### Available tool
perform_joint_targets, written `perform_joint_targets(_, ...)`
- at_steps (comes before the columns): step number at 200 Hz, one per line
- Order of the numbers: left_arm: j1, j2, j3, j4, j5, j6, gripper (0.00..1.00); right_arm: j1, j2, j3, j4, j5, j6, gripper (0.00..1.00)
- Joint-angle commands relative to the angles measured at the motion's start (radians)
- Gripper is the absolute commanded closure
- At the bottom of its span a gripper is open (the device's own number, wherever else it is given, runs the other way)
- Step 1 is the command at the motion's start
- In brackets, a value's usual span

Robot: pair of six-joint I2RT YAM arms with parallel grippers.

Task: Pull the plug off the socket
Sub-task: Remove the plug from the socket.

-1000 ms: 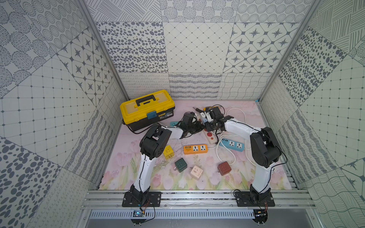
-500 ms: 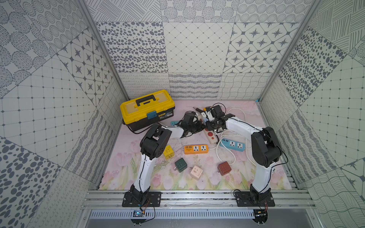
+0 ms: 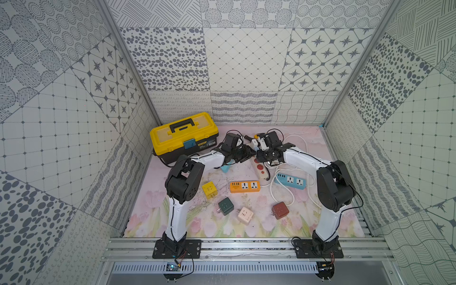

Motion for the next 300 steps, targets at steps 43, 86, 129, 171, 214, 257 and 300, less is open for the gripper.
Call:
perform_joint_targets(43,-0.021,-0.021,-0.212,0.084,0.089,-0.104,0.47,-0.005,-0.046,0.07,0.091,-0.022,0.041,1.0)
perform_joint_targets(86,-0.034,0.071,-0.187,0.233,0.175,-0.213,0.43,-0.002,-0.043,0.056,0.099,-0.024,0.038,1.0)
perform_joint_targets(129,-0.039,0.073,-0.223,0.347,0.172,-0.268,0.42,-0.002,-0.03,0.042,0.091,-0.012,0.028,1.0)
perform_joint_targets(171,-0.042,0.104,-0.248,0.494,0.2,-0.358,0.36,-0.002,-0.022,0.039,0.098,-0.013,0.025,1.0)
perform_joint_targets(214,-0.053,0.117,-0.239,0.507,0.203,-0.345,0.33,-0.001,-0.014,0.043,0.091,-0.014,0.021,1.0)
perform_joint_targets(257,-0.066,0.116,-0.227,0.502,0.203,-0.338,0.25,0.0,-0.006,0.034,0.097,-0.017,0.022,1.0)
perform_joint_targets(300,-0.072,0.132,-0.232,0.505,0.189,-0.344,0.37,0.003,-0.01,0.035,0.106,-0.023,0.028,1.0)
